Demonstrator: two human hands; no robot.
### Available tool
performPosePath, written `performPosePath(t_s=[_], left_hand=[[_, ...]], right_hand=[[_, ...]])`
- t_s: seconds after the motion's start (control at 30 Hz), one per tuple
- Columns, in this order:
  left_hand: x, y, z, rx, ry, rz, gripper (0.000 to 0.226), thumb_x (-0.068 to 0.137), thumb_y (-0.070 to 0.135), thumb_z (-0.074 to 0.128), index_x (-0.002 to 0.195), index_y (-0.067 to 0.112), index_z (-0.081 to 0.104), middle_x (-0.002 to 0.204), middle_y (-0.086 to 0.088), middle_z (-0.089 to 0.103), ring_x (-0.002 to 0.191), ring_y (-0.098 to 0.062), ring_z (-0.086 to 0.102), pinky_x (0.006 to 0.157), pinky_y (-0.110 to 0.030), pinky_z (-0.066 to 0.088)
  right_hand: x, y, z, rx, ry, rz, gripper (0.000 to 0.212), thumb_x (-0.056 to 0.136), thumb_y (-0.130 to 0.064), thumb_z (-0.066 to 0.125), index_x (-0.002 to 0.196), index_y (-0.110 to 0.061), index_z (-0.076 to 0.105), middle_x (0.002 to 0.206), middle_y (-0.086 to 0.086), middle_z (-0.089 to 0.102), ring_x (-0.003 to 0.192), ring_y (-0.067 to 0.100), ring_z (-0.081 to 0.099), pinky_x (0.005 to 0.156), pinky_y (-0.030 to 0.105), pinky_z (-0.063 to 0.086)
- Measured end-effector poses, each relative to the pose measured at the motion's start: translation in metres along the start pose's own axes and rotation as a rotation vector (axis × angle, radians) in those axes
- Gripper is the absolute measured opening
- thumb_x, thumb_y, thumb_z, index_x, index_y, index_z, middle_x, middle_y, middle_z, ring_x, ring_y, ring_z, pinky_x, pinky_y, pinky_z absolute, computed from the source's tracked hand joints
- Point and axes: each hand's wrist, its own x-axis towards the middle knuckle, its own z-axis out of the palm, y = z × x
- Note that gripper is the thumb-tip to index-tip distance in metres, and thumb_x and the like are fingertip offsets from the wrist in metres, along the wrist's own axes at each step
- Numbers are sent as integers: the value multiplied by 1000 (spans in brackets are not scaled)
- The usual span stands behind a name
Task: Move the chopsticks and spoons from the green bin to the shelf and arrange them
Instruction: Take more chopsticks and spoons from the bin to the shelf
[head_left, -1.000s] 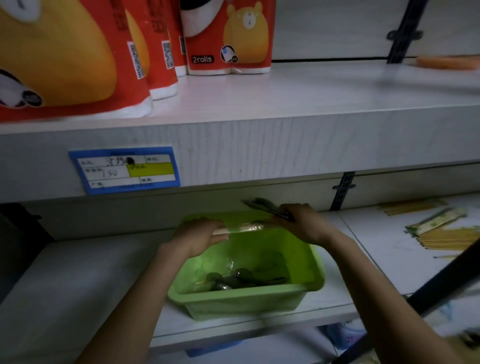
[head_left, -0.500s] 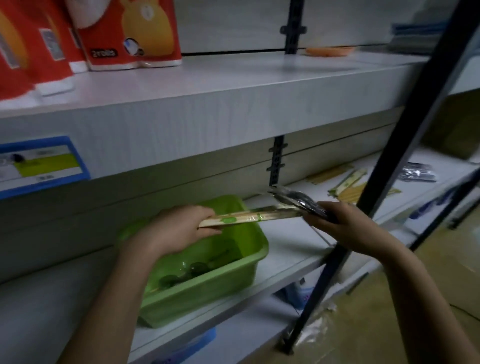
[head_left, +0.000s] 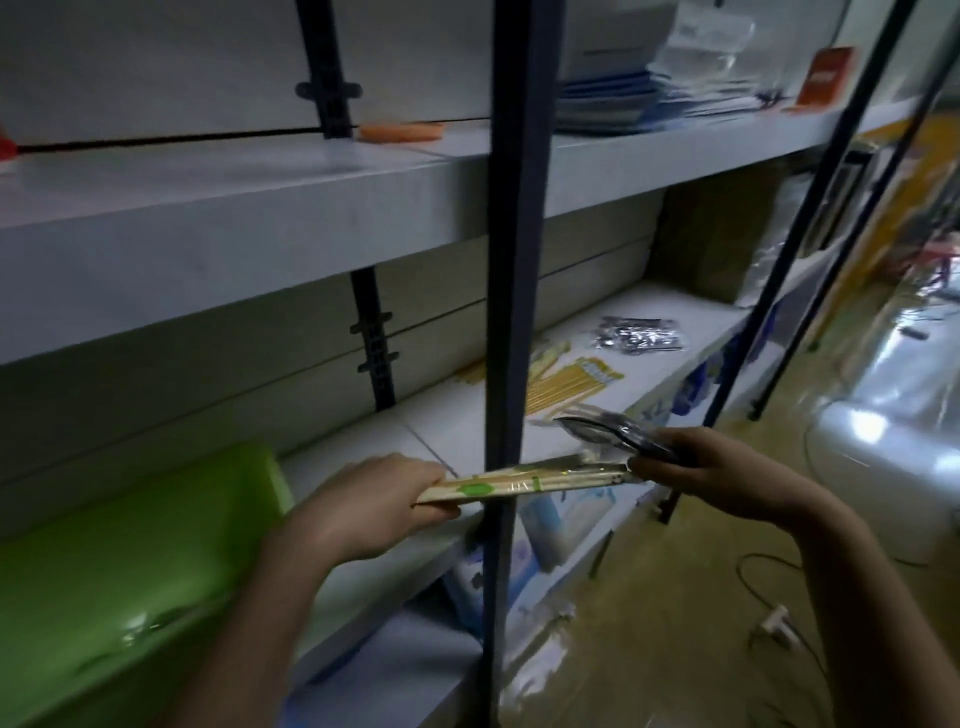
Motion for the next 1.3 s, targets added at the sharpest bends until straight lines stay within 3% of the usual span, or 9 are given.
performPosePath(t_s=[0.1,0.2,0.27,0.47,0.57,0.67,0.93,1.13,1.3], left_hand=[[36,44,12,-51,-5,15,16,91,46,46,86,32,53,85,11,55,82,-12,54,68,-31,41],[75,84,28,-81,-19,2,21,92,45,45,96,26,54,97,3,60,88,-17,56,77,-36,47],[103,105,38,-88,-11,-11,23,93,46,44,97,25,53,100,1,61,89,-18,58,77,-38,47],[184,139,53,-153,10,-87,24,94,46,43,93,23,50,96,1,59,85,-19,56,68,-32,41],[223,138,54,-193,76,-168,33,93,47,42,104,19,55,102,-1,61,89,-20,58,72,-34,45],[266,129,59,-206,177,-265,31,93,48,41,101,22,56,99,0,63,86,-20,59,68,-32,44],[379,90,78,-18,224,-487,33,96,38,42,114,14,53,111,-10,65,99,-29,61,76,-34,47],[426,77,89,160,174,-582,40,97,27,41,134,13,35,123,-8,60,106,-25,60,78,-35,47],[444,71,94,163,121,-658,43,96,29,43,135,14,32,127,-8,56,110,-25,58,81,-35,48]], right_hand=[[-11,43,-31,4,40,44,18,89,-35,52,81,-21,60,62,-4,45,53,5,41,55,24,34],[-17,87,-57,-7,100,59,16,91,-30,52,77,-24,58,61,-3,48,51,4,43,54,20,34],[-15,114,-72,-11,147,78,16,91,-28,52,78,-23,59,63,1,51,53,6,44,56,25,36],[1,178,-112,25,245,132,16,92,-22,51,78,-21,58,58,-4,48,47,4,44,46,17,36],[19,203,-124,50,290,134,17,92,-21,51,79,-15,59,60,-1,48,52,12,42,52,23,34],[44,223,-129,58,269,131,20,92,-20,51,85,-3,60,63,3,50,55,16,44,55,27,36],[141,276,-150,39,206,109,15,93,-22,51,88,-10,60,66,-1,52,57,12,46,54,22,37],[211,319,-166,-42,131,101,14,94,-24,50,80,-24,52,69,-7,53,60,5,48,52,14,39],[272,351,-169,-102,19,95,15,93,-25,50,91,-14,60,85,9,64,78,23,59,72,38,48]])
